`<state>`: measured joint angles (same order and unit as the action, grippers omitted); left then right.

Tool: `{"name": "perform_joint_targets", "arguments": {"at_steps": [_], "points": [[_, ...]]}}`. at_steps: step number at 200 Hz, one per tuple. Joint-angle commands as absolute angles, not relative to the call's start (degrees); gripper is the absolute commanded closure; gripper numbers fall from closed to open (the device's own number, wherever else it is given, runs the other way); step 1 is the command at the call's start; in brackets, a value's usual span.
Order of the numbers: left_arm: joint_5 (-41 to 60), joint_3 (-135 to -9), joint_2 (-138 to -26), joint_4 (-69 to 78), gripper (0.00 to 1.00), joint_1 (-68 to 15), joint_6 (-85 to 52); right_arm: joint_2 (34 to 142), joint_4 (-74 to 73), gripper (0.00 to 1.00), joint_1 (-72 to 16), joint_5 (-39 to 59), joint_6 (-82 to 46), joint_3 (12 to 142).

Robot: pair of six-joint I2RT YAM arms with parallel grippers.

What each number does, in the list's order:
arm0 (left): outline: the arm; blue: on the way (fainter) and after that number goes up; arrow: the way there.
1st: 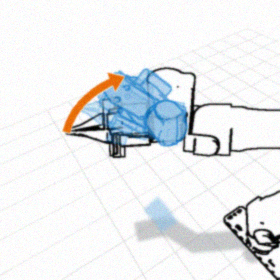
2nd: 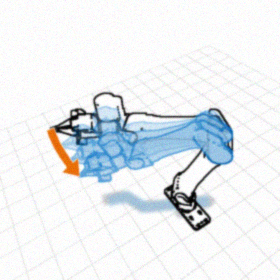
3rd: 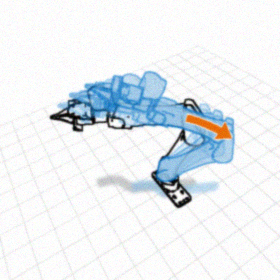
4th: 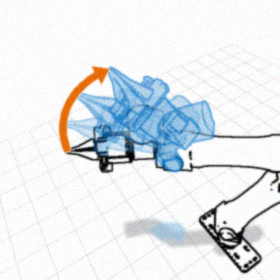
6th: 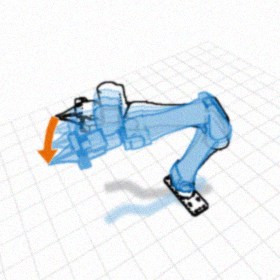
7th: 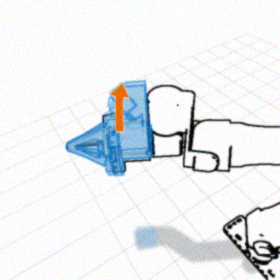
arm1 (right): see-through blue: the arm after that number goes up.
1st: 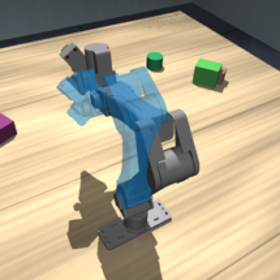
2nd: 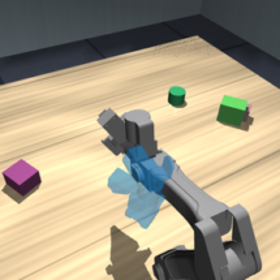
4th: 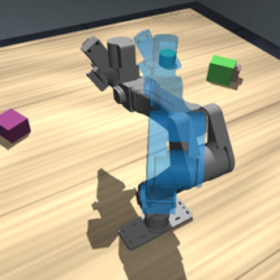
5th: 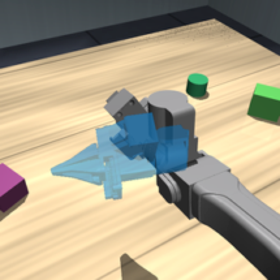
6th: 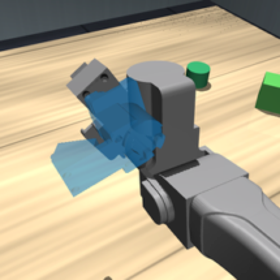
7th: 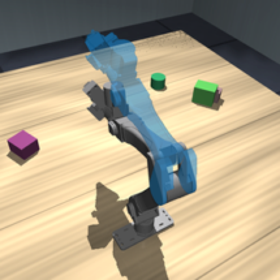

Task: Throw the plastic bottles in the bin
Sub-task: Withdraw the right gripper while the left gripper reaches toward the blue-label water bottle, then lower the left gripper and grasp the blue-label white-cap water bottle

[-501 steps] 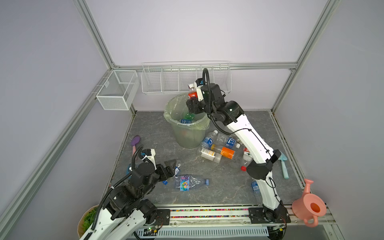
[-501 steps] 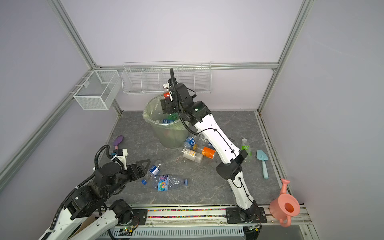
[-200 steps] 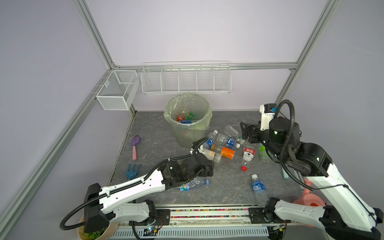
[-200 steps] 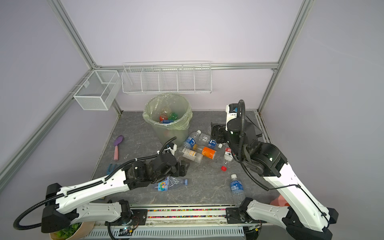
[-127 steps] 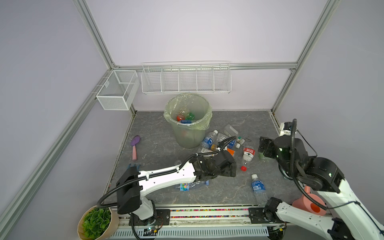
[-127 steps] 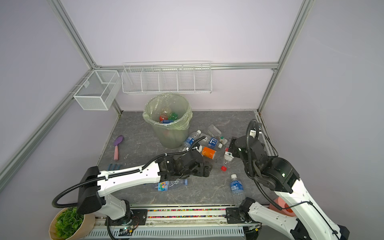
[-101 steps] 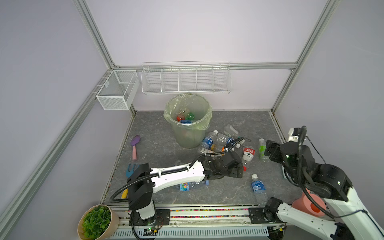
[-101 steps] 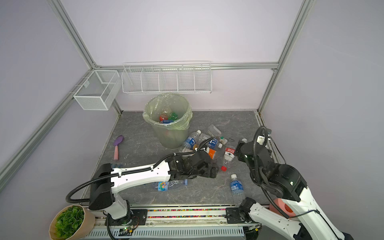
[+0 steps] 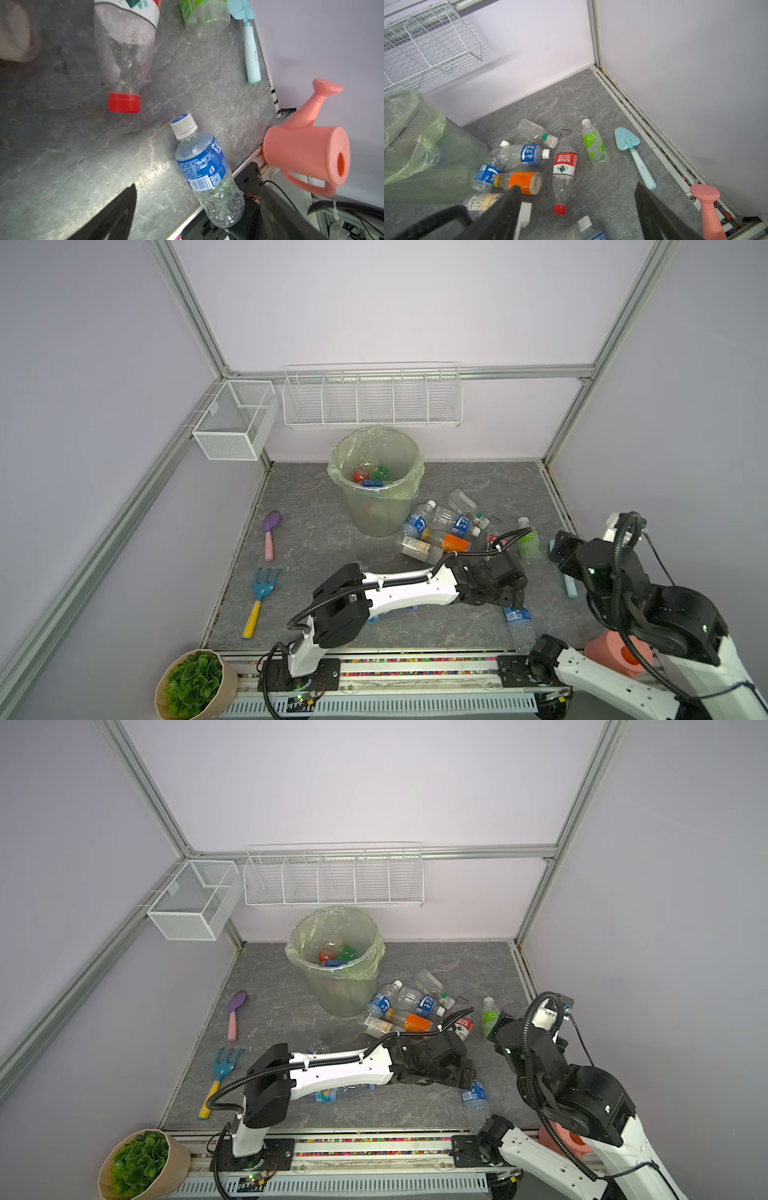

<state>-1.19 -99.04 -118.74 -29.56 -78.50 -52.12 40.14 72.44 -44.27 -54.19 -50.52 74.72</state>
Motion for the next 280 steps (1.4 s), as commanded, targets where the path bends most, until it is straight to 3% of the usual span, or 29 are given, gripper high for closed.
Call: {"name": "perform_joint_targets", "arguments": {"at_steps": [1,101,238,280], "points": [[-0.6,-103.4,-121.8,-33.4,0.08,-79.4,-53.7,38.6,73.8,0.12,-43.9,-55.3,-52.4,73.7],[0.0,-115.0,-132.7,-40.1,0.09,-81.2,-55.0,36.1,73.6,0.12,-44.0,-55.0,-53.7,71.3],[1.0,-118.8,-138.2,-40.4,0.14,-81.7,-56.3,35.6,71.0,0.12,-44.0,-51.3,-54.2,67.4],[0.6,-118.1,-138.6,-40.4,0.20,-81.7,-56.3,35.0,70.6,0.12,-44.0,-50.6,-54.1,66.5]]}}
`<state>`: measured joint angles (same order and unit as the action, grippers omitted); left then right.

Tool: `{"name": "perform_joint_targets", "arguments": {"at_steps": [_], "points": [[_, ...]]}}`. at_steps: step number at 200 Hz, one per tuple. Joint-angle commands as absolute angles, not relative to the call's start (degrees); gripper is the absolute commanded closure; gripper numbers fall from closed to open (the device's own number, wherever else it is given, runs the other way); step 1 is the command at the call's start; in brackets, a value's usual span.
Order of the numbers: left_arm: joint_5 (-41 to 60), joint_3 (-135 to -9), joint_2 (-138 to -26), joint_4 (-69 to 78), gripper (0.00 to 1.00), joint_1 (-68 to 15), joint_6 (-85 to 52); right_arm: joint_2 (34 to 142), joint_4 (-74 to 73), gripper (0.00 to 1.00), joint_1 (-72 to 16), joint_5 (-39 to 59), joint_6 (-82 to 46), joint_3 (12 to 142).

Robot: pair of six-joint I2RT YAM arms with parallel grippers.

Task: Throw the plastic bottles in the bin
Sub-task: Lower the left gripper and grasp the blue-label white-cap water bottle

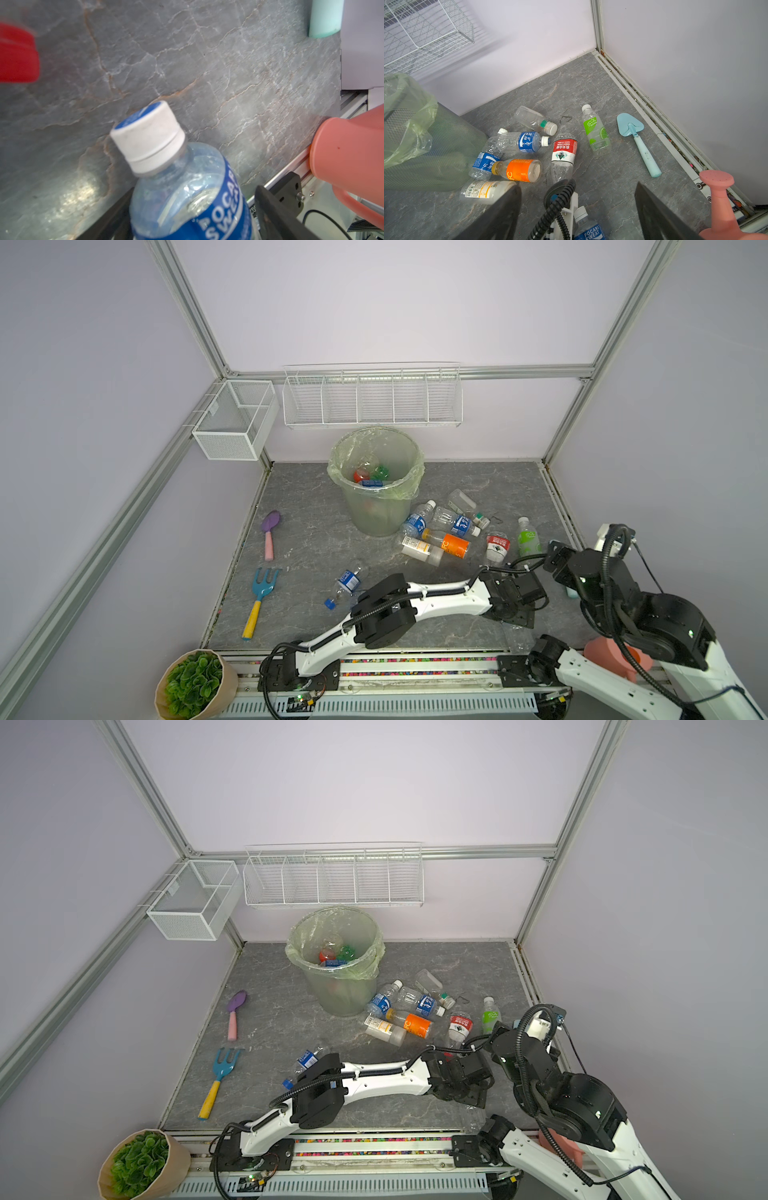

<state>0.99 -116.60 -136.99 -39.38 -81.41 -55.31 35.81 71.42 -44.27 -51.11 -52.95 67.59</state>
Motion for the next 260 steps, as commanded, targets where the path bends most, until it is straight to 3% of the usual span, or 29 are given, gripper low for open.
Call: {"name": "perform_joint_targets", "arguments": {"at_steps": [1,99,141,260], "points": [[0.6,-118.0,-138.5,-40.4,0.20,-81.7,-56.3,35.0,70.6,0.12,-44.0,-50.6,-54.1,66.5],[1.2,-113.9,-136.9,-40.5,0.60,-80.5,-55.8,34.2,70.2,0.12,-44.0,-50.7,-53.3,65.8],[-0.6,-110.6,-134.2,-40.3,0.68,-79.9,-55.1,34.1,70.2,0.12,-44.0,-50.6,-53.3,65.7],[-6.9,-99.3,-121.1,-38.1,0.79,-77.4,-51.9,35.4,69.8,0.12,-44.0,-50.4,-52.9,65.7]]}}
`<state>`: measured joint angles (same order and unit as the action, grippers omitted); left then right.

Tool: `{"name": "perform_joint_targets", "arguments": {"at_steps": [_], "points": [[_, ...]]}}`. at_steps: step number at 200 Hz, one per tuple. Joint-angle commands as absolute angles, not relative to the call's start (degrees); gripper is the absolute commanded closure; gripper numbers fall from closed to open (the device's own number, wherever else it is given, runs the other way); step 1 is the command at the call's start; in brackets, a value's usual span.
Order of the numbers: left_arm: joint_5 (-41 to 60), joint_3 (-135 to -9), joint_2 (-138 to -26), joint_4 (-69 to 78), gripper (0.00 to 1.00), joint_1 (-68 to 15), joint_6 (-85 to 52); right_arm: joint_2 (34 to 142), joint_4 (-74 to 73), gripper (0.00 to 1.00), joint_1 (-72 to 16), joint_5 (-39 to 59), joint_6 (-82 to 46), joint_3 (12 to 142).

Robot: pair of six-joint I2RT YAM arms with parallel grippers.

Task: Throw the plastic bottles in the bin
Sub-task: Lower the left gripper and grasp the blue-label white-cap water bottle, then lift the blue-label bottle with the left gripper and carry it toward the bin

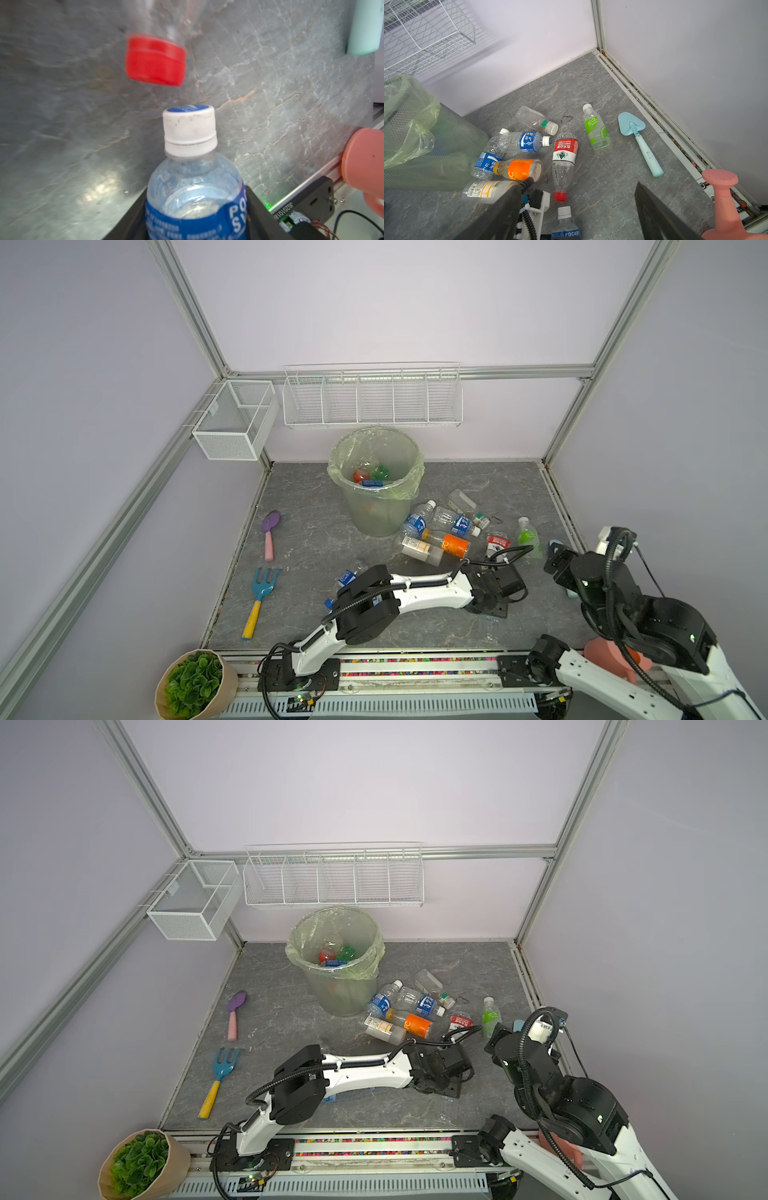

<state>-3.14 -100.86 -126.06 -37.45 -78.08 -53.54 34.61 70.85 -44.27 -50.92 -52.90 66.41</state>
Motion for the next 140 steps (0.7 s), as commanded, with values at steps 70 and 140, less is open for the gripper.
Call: {"name": "perform_joint_targets", "arguments": {"at_steps": [70,140], "points": [[-13.6,-96.1,-111.8,-40.3,0.83,-75.5,-49.3,35.6,69.3,0.12,-44.0,-50.0,-53.0,64.7],[-24.9,-96.8,-104.7,-48.8,0.84,-74.4,-47.3,35.8,68.6,0.12,-43.9,-49.2,-53.5,63.0]]}}
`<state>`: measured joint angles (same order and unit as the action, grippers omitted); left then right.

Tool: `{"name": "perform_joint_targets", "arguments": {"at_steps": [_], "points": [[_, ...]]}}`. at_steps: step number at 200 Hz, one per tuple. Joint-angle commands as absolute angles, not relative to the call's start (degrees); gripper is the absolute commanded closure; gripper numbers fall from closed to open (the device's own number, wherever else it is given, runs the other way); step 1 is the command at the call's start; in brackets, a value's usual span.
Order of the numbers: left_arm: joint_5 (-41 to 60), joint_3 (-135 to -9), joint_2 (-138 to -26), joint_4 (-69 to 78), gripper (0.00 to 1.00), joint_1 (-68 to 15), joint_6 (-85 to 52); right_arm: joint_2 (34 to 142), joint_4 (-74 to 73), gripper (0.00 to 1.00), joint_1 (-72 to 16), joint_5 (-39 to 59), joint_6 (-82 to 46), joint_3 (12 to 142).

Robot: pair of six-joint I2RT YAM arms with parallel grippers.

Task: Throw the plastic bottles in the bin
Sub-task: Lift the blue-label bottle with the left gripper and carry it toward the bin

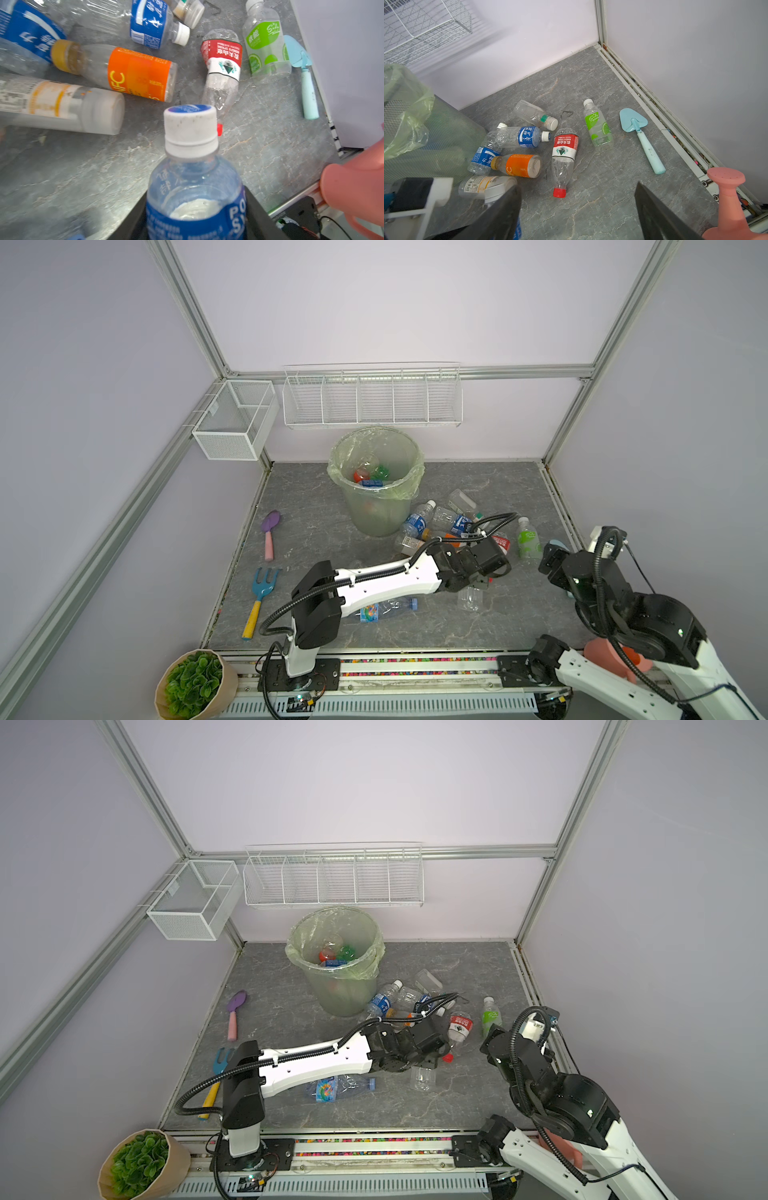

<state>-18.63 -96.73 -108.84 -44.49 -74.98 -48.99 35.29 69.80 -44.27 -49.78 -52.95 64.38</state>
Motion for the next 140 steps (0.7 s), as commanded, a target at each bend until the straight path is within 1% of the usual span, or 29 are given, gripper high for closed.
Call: {"name": "perform_joint_targets", "arguments": {"at_steps": [1,77,131,140], "points": [[-25.0,-96.8,-104.6,-48.8,0.84,-74.4,-47.2,35.8,68.6,0.12,-43.9,-49.2,-53.5,63.0],[-33.0,-93.2,-94.8,-47.3,0.85,-73.5,-43.3,36.5,67.2,0.12,-43.9,-46.8,-53.7,60.6],[-38.9,-93.5,-88.3,-48.2,0.87,-71.9,-38.8,36.5,66.0,0.12,-43.9,-44.6,-54.0,58.0],[-41.2,-94.0,-87.5,-48.5,0.87,-71.3,-37.9,36.5,65.7,0.12,-43.9,-44.0,-54.0,57.3]]}}
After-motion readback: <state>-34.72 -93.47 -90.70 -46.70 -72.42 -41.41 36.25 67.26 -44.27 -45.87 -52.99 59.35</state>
